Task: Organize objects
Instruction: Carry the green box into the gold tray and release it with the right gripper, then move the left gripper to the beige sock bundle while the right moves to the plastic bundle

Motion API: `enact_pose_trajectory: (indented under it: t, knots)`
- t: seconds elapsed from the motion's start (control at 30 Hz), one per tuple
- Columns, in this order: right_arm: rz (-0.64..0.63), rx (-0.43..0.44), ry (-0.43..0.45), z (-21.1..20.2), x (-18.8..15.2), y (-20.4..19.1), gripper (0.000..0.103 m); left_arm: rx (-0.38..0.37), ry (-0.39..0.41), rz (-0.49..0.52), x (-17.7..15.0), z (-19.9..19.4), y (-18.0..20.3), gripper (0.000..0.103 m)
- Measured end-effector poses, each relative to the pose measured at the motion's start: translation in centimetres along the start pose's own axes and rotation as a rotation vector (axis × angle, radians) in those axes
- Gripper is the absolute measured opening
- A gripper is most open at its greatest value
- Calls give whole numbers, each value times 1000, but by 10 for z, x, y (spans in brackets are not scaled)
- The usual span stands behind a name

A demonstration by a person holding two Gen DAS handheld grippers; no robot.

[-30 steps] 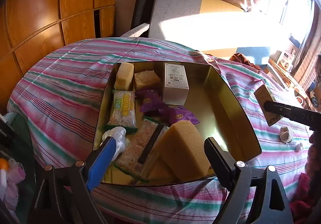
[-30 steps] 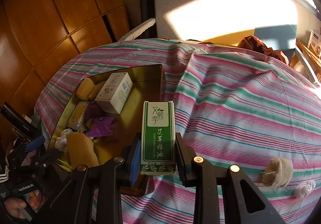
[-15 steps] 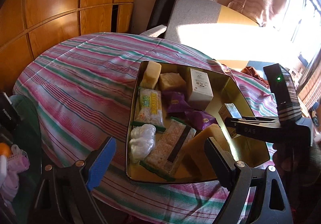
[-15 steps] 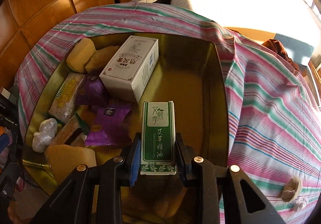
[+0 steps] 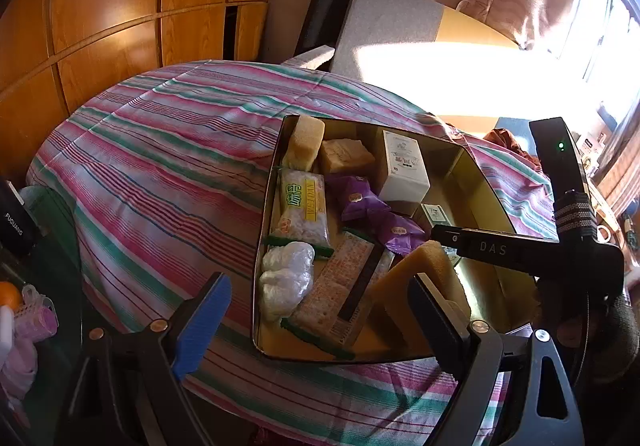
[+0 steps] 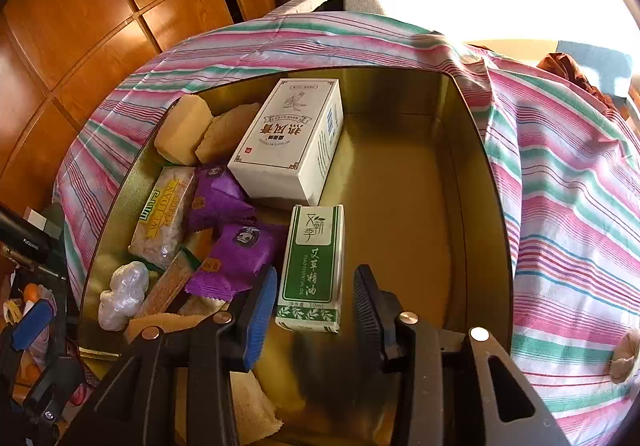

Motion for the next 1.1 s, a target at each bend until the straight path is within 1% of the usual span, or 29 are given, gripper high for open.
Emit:
enact_pose_trajectory:
  t: [0.27,0.43,0.6,0.77,0.93,1.1]
  knots:
    - [-18,-10,84,-29,1,-7,42,14,30,19,1,-8,4,91]
    - [-20,-28,134,-52,-5,-4,43,13,36,32,1,-11,8,91]
    - [0,-34,164,-70,-13,2,43,9,45,46,0,-15,14,91]
    - [-14,-66,189,-87,-22,6,43,4,66,70,0,-23,22,91]
    - [-12,-97,213,-105,-30,19,43,-1,94,105,1,-33,33,91]
    - [28,-125,237,-127,-39,44,43,-13,108,135,2,-39,44,91]
Point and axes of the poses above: each gripper's, at about its wrist camera, not at the fingertips, and z roughly the way its jaws point, y to its right, x to its top, the point moved 4 cm from there along z, roughly the way its jaws point, and after that the axes turned 14 degrees about x, right-handed, at the moved point
